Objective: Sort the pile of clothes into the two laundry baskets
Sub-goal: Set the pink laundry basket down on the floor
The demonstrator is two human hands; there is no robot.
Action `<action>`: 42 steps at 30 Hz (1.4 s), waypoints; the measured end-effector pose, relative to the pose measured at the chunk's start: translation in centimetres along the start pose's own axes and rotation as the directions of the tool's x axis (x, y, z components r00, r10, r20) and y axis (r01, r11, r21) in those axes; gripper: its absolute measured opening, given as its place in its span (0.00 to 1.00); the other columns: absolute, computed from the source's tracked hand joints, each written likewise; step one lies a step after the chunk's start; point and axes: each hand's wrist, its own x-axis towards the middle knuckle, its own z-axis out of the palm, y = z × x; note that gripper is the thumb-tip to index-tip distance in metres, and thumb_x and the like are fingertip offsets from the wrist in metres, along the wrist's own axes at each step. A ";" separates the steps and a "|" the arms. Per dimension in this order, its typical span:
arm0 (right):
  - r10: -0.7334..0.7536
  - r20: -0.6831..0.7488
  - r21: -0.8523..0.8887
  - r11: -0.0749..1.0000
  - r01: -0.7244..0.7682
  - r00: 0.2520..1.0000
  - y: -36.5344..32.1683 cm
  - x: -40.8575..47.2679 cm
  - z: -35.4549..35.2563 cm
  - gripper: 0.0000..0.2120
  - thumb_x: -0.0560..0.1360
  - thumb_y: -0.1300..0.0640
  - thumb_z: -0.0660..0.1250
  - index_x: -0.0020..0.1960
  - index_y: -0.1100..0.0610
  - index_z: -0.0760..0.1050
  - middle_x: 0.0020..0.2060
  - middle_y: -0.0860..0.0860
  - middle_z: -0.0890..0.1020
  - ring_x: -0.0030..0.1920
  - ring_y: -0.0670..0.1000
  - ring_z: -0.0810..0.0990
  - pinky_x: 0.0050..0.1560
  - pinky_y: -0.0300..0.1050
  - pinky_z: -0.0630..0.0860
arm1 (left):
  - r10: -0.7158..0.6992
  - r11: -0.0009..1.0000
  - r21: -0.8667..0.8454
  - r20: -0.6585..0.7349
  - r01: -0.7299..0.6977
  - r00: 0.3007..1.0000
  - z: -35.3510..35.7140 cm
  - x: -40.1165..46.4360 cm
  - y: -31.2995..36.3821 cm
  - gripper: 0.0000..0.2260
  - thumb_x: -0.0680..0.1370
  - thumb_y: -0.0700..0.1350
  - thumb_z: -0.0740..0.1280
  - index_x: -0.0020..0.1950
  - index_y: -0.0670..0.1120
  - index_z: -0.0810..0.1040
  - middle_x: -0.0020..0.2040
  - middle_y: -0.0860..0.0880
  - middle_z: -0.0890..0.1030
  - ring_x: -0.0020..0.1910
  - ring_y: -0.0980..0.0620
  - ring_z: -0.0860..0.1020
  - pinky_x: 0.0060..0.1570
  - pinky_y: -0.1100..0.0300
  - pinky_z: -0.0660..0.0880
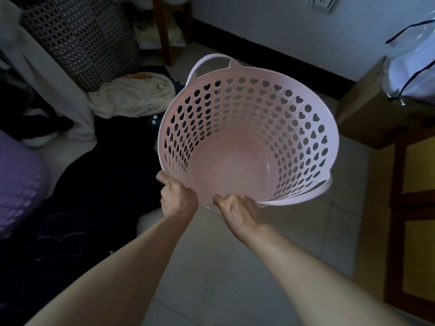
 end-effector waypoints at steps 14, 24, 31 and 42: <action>0.184 0.058 -0.157 0.972 -0.173 0.981 -3.4 -2.2 -0.7 0.18 0.76 0.68 0.53 0.66 0.60 0.63 0.59 0.59 0.74 0.61 0.59 0.73 0.56 0.51 0.70 | 0.085 0.996 0.012 0.203 -0.089 0.975 -2.5 -1.4 -1.3 0.22 0.79 0.44 0.61 0.67 0.43 0.55 0.62 0.37 0.74 0.57 0.39 0.75 0.51 0.52 0.71; 0.082 -0.013 -0.201 0.976 -0.083 0.997 -13.7 -2.3 -5.2 0.22 0.66 0.72 0.60 0.59 0.62 0.70 0.59 0.61 0.71 0.60 0.62 0.71 0.56 0.52 0.69 | 0.082 0.993 0.063 0.248 -0.100 0.965 -13.5 -1.1 -5.3 0.30 0.78 0.47 0.64 0.75 0.45 0.52 0.63 0.41 0.75 0.61 0.41 0.75 0.53 0.53 0.71; -0.009 0.091 -0.205 0.978 0.028 0.996 -25.3 -0.7 -5.5 0.24 0.69 0.69 0.60 0.64 0.60 0.66 0.66 0.60 0.65 0.66 0.61 0.67 0.63 0.51 0.66 | 0.054 0.979 0.181 0.235 -0.099 0.971 -23.0 0.9 -13.3 0.28 0.78 0.46 0.64 0.74 0.45 0.55 0.63 0.43 0.75 0.60 0.44 0.75 0.59 0.52 0.72; -0.234 0.268 -0.216 0.931 0.295 0.935 -32.1 3.4 4.8 0.23 0.74 0.67 0.58 0.68 0.60 0.61 0.71 0.58 0.60 0.71 0.58 0.60 0.70 0.50 0.60 | -0.153 0.976 0.177 0.143 0.127 0.978 -24.3 4.2 -26.9 0.29 0.76 0.47 0.67 0.73 0.44 0.57 0.63 0.43 0.74 0.61 0.44 0.74 0.61 0.49 0.72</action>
